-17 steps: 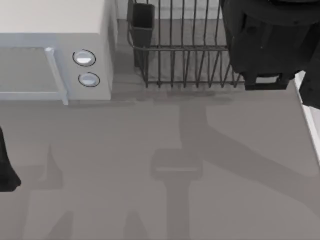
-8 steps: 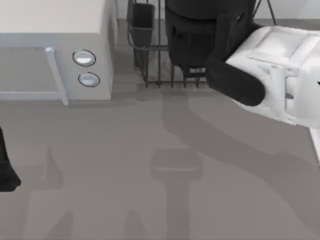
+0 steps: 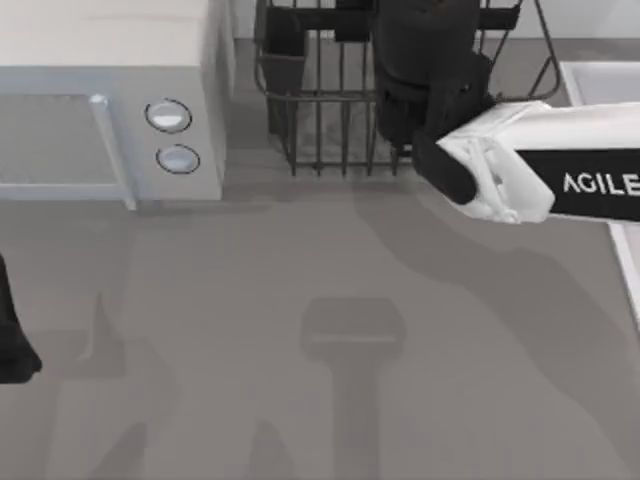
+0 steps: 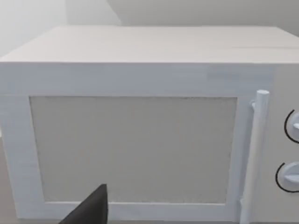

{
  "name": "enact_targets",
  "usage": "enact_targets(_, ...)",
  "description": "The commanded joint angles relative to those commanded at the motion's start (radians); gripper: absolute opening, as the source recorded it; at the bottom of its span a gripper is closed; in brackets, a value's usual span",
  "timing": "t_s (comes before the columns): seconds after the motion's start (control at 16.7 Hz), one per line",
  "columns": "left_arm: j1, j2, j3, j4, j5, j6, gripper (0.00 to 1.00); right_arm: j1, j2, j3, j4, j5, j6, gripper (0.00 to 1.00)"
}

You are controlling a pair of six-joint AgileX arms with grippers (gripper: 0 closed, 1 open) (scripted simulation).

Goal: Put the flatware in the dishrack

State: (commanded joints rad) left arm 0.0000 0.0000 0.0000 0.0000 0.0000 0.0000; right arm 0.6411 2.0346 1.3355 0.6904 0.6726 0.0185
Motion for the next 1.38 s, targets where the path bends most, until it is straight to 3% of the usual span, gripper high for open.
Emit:
enact_targets(0.3, 0.0, 0.0, 0.0, 0.0, 0.0, 0.0, 1.0, -0.009, 0.01, -0.002, 0.01, -0.007, -0.001, 0.0)
enact_targets(1.08, 0.0, 0.0, 0.0, 0.0, 0.0, 0.0, 1.0, -0.009, 0.01, -0.002, 0.01, -0.007, -0.001, 0.98)
enact_targets(1.38, 0.0, 0.0, 0.0, 0.0, 0.0, 0.0, 1.0, -0.009, 0.01, -0.002, 0.01, -0.007, -0.001, 1.0)
